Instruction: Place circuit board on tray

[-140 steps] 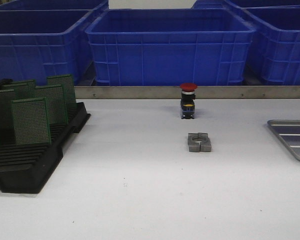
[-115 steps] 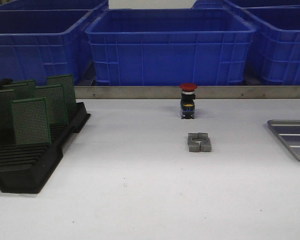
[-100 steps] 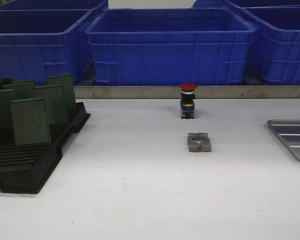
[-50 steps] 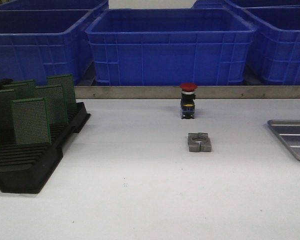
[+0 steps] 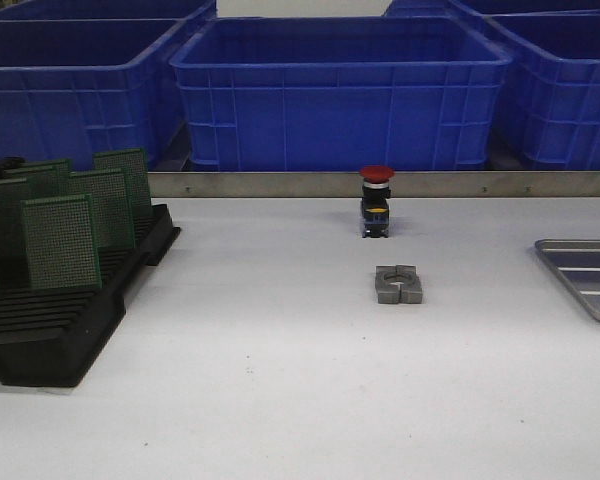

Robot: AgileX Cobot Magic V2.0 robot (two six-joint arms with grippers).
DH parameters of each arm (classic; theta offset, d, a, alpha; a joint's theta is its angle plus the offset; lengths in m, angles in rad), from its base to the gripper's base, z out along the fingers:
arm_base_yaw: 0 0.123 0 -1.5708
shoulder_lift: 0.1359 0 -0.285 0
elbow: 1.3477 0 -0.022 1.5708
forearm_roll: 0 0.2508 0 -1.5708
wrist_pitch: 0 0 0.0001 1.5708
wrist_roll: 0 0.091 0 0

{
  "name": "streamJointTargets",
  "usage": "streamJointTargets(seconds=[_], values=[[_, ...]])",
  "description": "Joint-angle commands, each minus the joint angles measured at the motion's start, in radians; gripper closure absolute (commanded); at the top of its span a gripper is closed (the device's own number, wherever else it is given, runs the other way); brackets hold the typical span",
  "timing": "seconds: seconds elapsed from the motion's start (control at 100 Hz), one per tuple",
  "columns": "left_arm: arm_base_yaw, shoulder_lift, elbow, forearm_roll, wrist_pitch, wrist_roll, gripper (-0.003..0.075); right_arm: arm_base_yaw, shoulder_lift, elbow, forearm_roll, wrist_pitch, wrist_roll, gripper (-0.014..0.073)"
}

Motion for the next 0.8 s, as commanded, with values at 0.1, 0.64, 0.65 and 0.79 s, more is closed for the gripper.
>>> streamJointTargets(seconds=[0.1,0.64,0.65,0.79], values=[[0.000,0.019,-0.038,-0.007,-0.045,0.029,0.0738,0.000,-0.022,-0.014,-0.011,-0.085,-0.005,0.0661],[0.000,0.019,-0.038,-0.066,-0.091,0.073,0.0271,0.000,-0.022,-0.014,-0.011,-0.085,-0.005,0.0661],[0.000,0.019,-0.038,-0.069,-0.091,0.073,0.0271,0.000,-0.022,-0.014,-0.011,-0.085,-0.005,0.0661],[0.000,0.021,-0.045,-0.082,-0.156,0.104,0.0271,0.000,-0.022,-0.014,-0.011,-0.085,-0.005,0.0661]])
